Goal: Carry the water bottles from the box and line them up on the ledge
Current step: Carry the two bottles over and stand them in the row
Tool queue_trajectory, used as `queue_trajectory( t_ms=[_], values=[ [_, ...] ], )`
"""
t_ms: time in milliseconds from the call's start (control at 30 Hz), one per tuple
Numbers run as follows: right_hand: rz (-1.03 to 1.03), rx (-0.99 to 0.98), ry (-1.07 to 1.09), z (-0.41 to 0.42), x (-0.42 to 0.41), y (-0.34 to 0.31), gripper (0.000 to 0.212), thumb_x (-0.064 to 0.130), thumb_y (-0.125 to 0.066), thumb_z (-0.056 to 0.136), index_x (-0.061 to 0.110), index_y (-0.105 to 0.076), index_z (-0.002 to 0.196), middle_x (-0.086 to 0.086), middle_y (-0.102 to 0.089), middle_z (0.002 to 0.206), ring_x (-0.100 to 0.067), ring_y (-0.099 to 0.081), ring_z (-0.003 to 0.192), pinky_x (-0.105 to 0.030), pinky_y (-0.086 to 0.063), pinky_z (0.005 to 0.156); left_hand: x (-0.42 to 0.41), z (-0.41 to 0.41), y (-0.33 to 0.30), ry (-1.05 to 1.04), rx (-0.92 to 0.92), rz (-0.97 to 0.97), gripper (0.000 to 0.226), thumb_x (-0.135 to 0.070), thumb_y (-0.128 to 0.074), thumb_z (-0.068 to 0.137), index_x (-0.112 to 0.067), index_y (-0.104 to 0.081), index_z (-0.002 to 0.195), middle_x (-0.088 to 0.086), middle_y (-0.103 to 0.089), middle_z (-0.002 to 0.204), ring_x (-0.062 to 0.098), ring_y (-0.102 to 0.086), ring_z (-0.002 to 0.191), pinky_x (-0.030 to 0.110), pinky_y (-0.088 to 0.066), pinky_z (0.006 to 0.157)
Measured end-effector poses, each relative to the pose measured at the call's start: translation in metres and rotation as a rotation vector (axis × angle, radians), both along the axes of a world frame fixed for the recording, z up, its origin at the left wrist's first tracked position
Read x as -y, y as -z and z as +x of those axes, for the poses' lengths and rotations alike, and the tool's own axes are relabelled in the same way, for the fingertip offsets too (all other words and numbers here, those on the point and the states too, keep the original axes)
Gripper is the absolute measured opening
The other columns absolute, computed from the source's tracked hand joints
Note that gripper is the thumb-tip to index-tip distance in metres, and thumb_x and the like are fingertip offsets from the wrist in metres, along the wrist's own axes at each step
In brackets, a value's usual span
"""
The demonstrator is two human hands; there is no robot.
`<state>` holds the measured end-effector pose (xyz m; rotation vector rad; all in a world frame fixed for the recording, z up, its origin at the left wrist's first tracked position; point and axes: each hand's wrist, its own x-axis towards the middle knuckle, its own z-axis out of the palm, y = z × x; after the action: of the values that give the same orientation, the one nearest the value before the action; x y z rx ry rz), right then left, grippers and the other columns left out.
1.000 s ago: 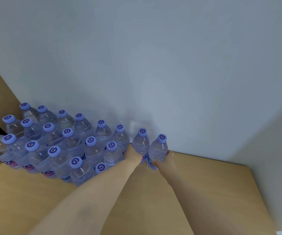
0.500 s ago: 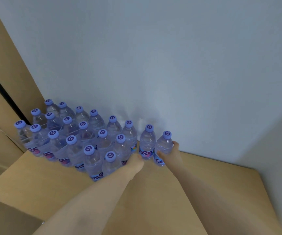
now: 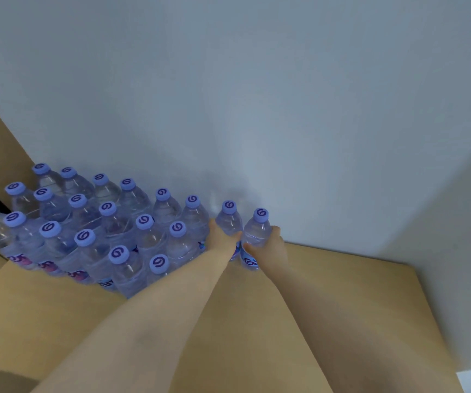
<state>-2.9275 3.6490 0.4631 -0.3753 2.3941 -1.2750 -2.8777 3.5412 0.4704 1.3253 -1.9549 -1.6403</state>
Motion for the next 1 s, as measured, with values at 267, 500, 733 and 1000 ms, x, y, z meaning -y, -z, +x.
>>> queue_trajectory(
  t_ms=[267, 500, 733, 1000],
  values=[
    [-0.050, 0.008, -0.006, -0.007, -0.001, 0.004, 0.041, 0.031, -0.068, 0.079, 0.009, -0.049, 0.108, -0.012, -0.061, 0.102, -0.021, -0.056, 0.079, -0.025, -0.036, 0.055, 0.007, 0.001, 0.014, -0.005, 0.057, -0.094, 0.064, -0.030, -0.072, 0.082, -0.015, -0.034, 0.131, 0.006, -0.059, 0.113, 0.021, -0.053, 0.089, 0.032, -0.042, 0.076],
    [-0.059, 0.062, -0.102, -0.017, -0.003, 0.002, 0.051, 0.019, -0.071, 0.079, 0.004, -0.048, 0.122, -0.019, -0.058, 0.116, -0.027, -0.062, 0.094, -0.037, -0.051, 0.076, 0.007, 0.002, 0.015, 0.019, 0.043, -0.075, 0.066, -0.030, -0.071, 0.083, -0.016, -0.033, 0.135, 0.008, -0.058, 0.123, 0.027, -0.058, 0.107, 0.030, -0.043, 0.079],
    [0.012, 0.088, -0.055, -0.008, -0.007, 0.006, 0.043, 0.025, -0.068, 0.085, 0.001, -0.043, 0.110, -0.016, -0.057, 0.107, -0.025, -0.057, 0.084, -0.029, -0.040, 0.063, 0.000, 0.019, 0.005, 0.067, 0.152, -0.197, 0.025, -0.018, -0.055, 0.093, -0.004, -0.051, 0.113, 0.015, -0.063, 0.102, 0.031, -0.060, 0.095, 0.036, -0.045, 0.074],
    [0.144, -0.047, -0.162, 0.026, -0.019, 0.009, 0.035, 0.021, -0.058, 0.088, 0.020, -0.033, 0.064, 0.004, -0.037, 0.060, -0.009, -0.033, 0.053, -0.021, -0.025, 0.051, -0.035, 0.068, 0.013, 0.300, 0.123, -0.330, 0.021, -0.004, -0.046, 0.093, -0.006, -0.059, 0.110, 0.004, -0.058, 0.085, 0.018, -0.053, 0.082, 0.024, -0.040, 0.067]
  ],
)
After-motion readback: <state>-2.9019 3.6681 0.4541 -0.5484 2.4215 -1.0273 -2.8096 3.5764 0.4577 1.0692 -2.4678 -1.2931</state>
